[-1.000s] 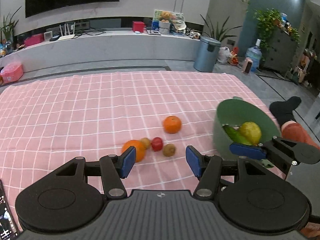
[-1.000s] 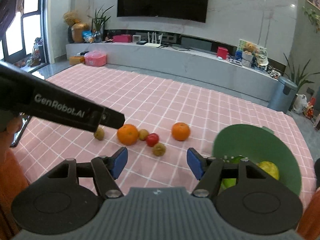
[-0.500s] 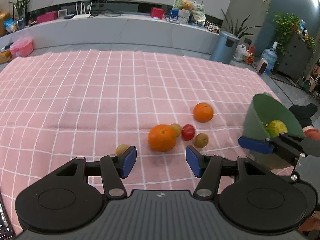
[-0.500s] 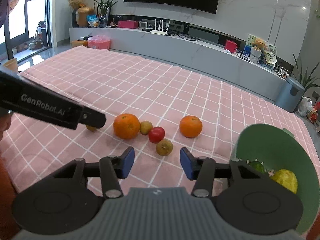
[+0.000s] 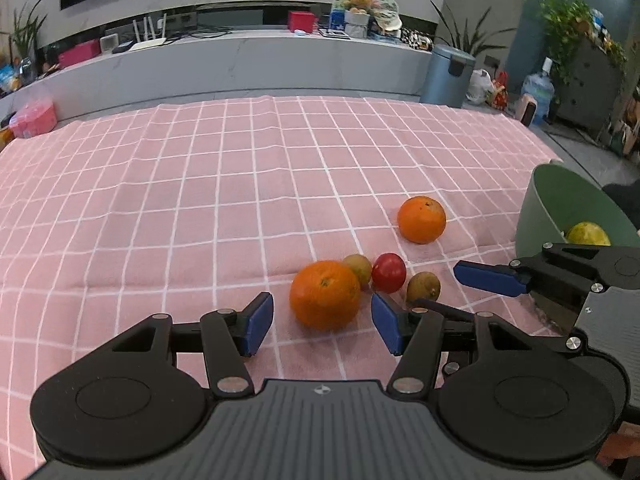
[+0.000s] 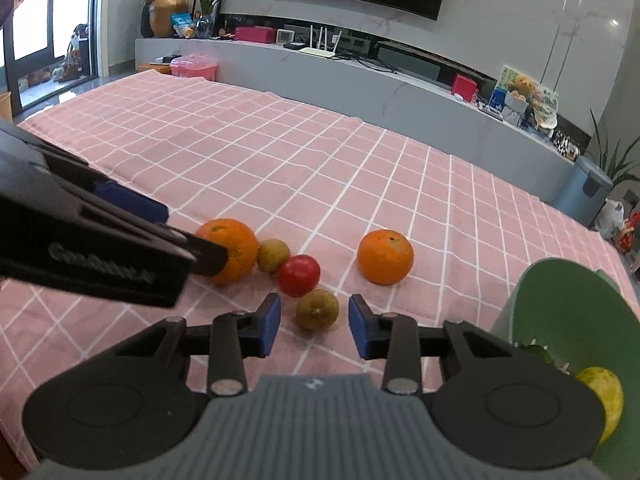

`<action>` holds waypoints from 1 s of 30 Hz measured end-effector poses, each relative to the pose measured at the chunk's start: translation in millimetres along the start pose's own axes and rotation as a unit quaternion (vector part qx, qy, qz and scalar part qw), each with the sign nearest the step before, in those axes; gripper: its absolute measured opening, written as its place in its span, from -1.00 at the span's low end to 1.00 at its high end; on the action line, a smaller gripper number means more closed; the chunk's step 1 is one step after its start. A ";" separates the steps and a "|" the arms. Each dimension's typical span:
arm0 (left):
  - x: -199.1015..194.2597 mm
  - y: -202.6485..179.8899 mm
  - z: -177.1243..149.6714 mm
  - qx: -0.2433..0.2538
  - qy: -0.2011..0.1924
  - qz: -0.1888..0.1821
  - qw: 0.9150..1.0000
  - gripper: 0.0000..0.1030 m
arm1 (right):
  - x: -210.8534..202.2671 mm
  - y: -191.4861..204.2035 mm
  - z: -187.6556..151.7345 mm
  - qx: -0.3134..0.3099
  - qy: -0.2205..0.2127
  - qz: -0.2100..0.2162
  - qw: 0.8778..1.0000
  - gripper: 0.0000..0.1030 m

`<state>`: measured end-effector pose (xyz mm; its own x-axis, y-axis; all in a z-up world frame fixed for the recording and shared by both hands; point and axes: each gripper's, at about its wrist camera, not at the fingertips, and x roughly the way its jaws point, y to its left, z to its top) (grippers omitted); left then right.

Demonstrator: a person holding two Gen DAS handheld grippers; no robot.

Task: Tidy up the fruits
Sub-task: 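Grasp an orange with the left tool while the right tool grasps a small brown fruit, then carry the orange and brown fruit in both tools down into the colander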

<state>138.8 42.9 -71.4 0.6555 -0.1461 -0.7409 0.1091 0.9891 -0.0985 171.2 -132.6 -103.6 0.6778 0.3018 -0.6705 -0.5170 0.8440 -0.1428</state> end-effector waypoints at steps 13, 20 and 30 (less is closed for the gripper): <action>21.6 -1.8 -0.2 -0.006 0.023 0.007 1.000 0.25 | 18.8 -6.9 -5.6 0.025 0.009 0.014 1.000 -0.53; 22.8 -5.3 -2.5 -0.006 0.023 0.008 1.000 0.00 | 19.8 -6.1 -5.8 0.021 0.008 0.013 1.000 -0.57; 4.9 -3.5 -6.7 -0.028 0.014 0.004 1.000 -0.06 | -2.9 -1.8 -4.4 0.007 -0.005 0.010 1.000 -0.57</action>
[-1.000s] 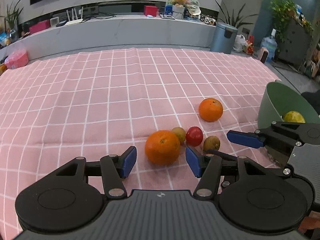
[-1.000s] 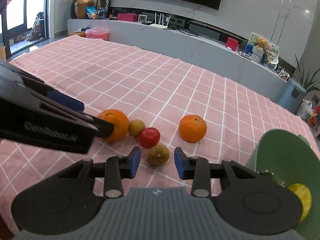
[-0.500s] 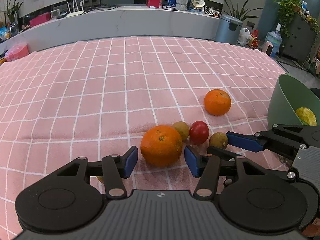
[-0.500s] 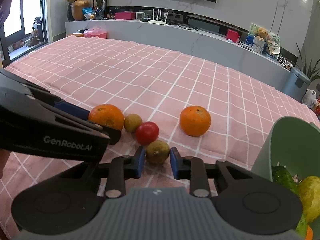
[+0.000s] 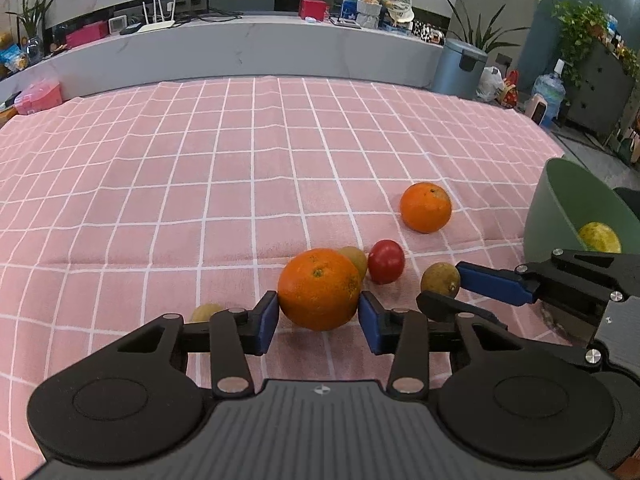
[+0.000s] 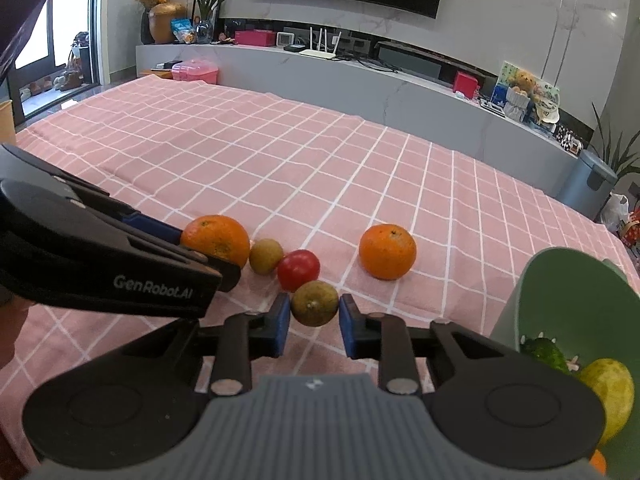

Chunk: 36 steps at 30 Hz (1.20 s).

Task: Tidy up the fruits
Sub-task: 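Carry the orange and brown fruit in both tools down into the colander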

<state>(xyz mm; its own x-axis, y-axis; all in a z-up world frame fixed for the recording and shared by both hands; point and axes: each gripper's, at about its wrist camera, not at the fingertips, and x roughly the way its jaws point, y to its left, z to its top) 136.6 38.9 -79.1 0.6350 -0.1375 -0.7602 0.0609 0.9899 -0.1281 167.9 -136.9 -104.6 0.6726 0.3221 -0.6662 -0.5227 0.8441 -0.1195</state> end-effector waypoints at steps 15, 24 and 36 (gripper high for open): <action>-62.1 -21.5 -3.5 -0.026 -0.028 -0.033 0.999 -0.07 | -73.9 2.0 -4.2 -0.013 -0.028 0.006 1.000 -0.58; -91.7 -66.6 4.6 0.019 -0.054 -0.072 0.996 -0.07 | -130.1 -26.0 -18.7 0.020 -0.050 -0.002 0.999 -0.57; -83.5 -133.6 20.9 0.075 -0.039 -0.144 0.986 -0.07 | -167.3 -73.4 -34.9 0.012 -0.044 -0.035 0.998 -0.57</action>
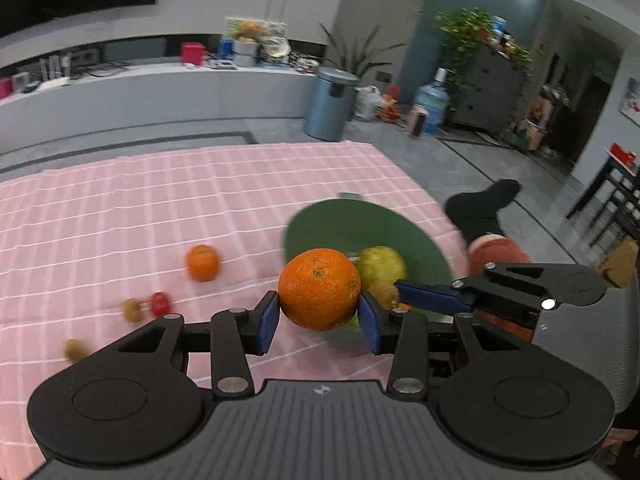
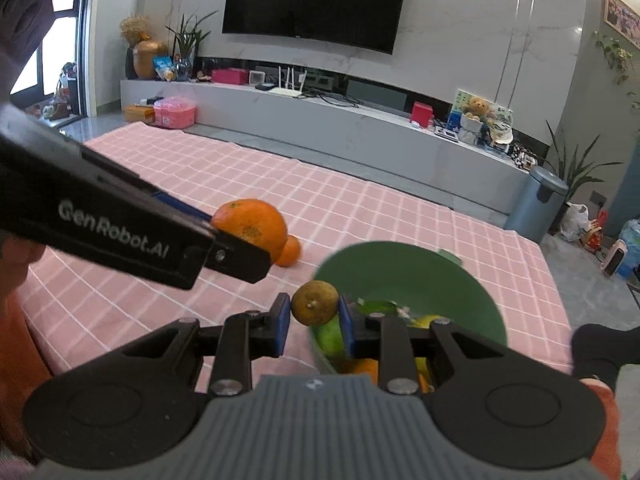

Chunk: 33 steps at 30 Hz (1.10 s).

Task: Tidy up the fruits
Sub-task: 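Carry the orange and brown fruit in both tools down into the colander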

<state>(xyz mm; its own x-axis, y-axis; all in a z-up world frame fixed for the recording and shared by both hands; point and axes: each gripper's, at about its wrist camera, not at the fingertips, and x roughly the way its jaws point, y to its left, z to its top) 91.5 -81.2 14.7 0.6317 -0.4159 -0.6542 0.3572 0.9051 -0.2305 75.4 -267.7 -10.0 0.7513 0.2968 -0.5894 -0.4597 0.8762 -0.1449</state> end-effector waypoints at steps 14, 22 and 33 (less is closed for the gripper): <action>76.0 -36.3 21.3 0.049 0.060 -0.029 0.997 -0.07 | 27.5 -62.1 -5.1 -0.012 0.057 -0.046 0.997 -0.57; 108.3 -40.0 31.0 0.056 0.084 -0.026 0.995 -0.07 | 56.7 -76.7 -3.3 -0.028 0.088 -0.048 0.995 -0.58; 136.8 -40.2 25.7 0.076 0.117 -0.013 0.990 -0.07 | 77.5 -81.3 -12.4 -0.017 0.116 -0.036 0.992 -0.58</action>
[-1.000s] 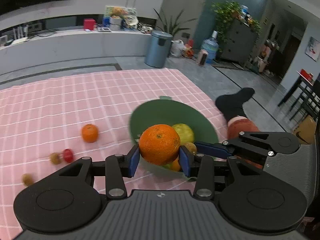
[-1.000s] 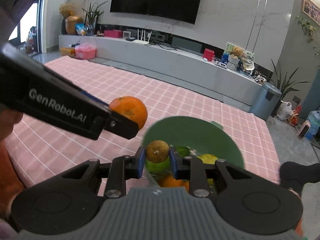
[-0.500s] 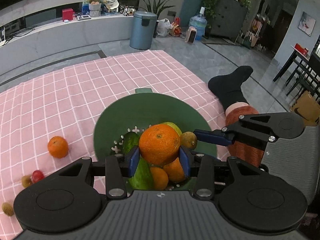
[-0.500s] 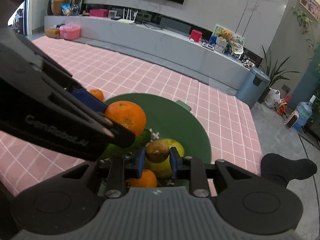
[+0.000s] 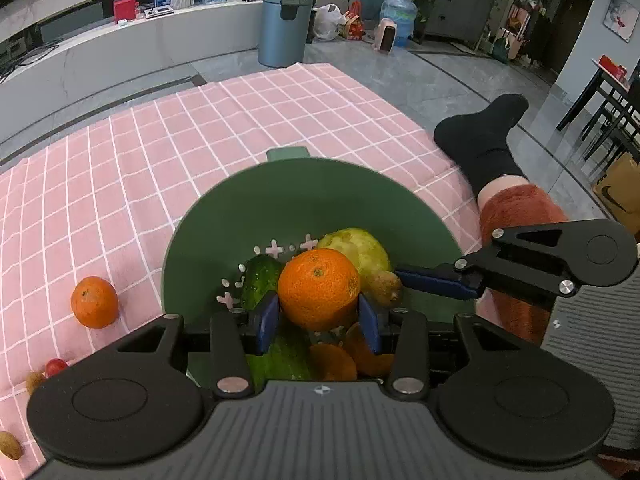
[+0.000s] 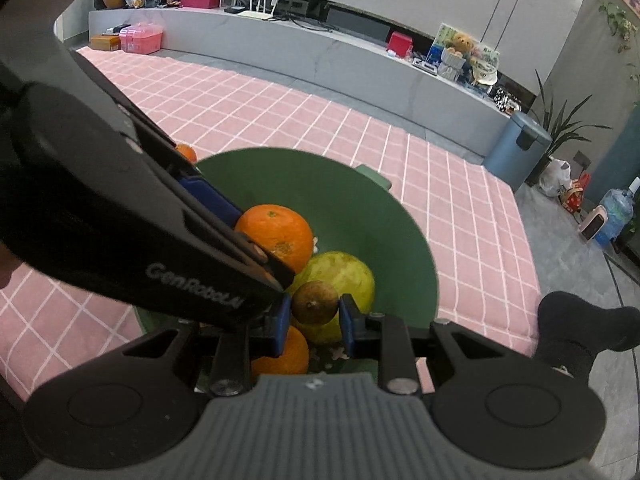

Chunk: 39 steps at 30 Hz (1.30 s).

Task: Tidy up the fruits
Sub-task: 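Carry the orange and brown fruit in both tools down into the colander, then open both tools to release the orange and brown fruit, then withdraw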

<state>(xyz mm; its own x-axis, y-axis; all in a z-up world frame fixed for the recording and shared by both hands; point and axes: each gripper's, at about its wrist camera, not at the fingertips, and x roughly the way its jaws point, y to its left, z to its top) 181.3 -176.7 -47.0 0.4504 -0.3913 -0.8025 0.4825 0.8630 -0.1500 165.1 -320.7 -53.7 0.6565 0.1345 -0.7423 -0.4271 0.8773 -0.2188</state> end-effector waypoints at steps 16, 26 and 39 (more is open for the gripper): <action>-23.0 1.7 -0.8 -0.017 -0.024 -0.005 1.000 0.26 | -7.2 9.3 -0.3 -0.023 0.005 -0.012 1.000 0.01; -85.2 4.6 -13.6 -0.013 -0.073 0.040 0.996 0.29 | -52.8 22.9 7.0 -0.008 -0.049 -0.055 0.997 0.40; -142.0 67.4 -52.4 -0.058 -0.115 0.105 0.986 0.29 | -68.9 91.6 22.8 0.068 -0.130 0.027 0.989 0.42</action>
<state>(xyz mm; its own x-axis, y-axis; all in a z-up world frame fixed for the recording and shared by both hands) 110.5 -46.3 26.6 0.6969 -0.2500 -0.6722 0.2767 0.9584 -0.0695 95.0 -239.1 -8.2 0.7804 0.2808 -0.5586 -0.3892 0.9175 -0.0825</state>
